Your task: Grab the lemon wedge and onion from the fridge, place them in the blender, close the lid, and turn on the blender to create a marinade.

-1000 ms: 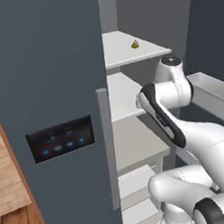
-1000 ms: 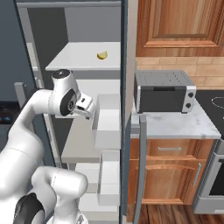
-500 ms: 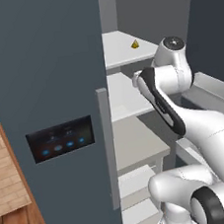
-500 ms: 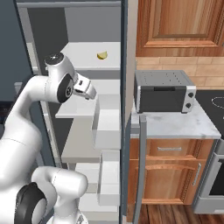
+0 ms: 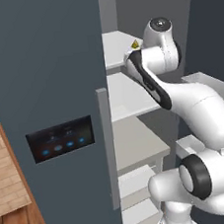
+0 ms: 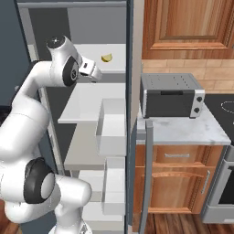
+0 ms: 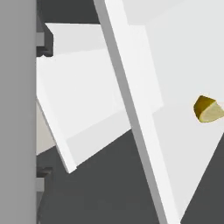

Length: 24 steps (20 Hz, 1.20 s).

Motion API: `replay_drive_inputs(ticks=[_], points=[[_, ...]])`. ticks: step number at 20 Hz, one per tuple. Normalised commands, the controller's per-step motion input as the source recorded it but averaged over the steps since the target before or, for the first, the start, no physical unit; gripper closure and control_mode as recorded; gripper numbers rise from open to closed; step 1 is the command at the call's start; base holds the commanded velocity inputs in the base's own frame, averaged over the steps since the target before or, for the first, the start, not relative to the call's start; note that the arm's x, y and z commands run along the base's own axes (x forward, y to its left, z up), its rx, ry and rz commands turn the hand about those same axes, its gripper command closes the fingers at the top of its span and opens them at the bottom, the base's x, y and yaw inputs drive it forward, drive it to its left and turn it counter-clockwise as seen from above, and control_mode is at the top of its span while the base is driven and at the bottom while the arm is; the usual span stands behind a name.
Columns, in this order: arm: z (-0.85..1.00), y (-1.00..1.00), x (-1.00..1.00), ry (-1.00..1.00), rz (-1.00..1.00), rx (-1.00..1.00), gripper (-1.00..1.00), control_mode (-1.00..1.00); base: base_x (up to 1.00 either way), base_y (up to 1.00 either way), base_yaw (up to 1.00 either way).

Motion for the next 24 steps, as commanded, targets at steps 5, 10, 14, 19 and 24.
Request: replay_drive_inputs(ticks=[5,10,14,19,24], points=[[0.20,0.00,0.76,-0.10,-0.05,-0.04,-1.00,-1.00,0.00,0.00,0.00],[0.19,-0.02,0.77,-0.05,-0.06,0.00,-1.00,-1.00,0.00,0.00,0.00],[0.12,-0.01,0.70,0.00,-0.09,0.00,-1.00,-1.00,0.00,0.00,0.00],[0.00,-0.15,0.54,0.03,-0.06,0.03,-1.00,-1.00,0.00,0.00,0.00],[0.00,-0.19,0.39,0.00,-0.01,0.05,-1.00,-1.00,0.00,0.00,0.00]])
